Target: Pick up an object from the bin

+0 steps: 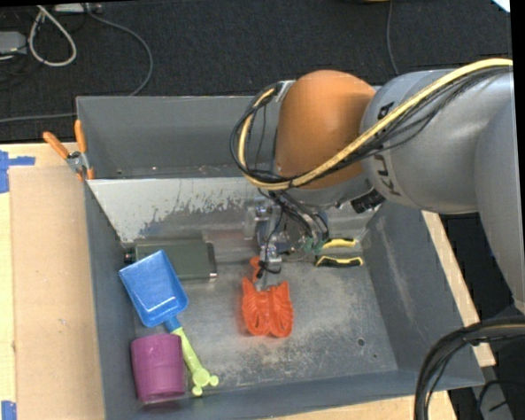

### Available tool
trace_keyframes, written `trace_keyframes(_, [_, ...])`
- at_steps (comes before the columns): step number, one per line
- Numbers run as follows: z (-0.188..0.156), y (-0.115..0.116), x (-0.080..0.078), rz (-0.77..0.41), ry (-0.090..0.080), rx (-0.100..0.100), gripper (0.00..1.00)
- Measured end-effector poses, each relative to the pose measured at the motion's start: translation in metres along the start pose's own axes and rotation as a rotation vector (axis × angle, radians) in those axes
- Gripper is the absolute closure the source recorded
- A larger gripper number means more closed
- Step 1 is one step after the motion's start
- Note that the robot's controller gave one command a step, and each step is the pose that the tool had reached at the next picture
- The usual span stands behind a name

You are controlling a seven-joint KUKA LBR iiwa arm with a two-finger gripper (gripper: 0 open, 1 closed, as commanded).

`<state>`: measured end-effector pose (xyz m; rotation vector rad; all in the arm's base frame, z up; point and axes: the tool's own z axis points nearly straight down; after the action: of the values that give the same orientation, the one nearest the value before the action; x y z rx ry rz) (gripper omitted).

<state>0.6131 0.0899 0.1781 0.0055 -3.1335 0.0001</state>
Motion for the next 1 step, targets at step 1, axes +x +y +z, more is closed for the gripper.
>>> trace_keyframes(1, [-0.005,-0.0009,-0.0012,0.003,-0.007,0.0,0.0])
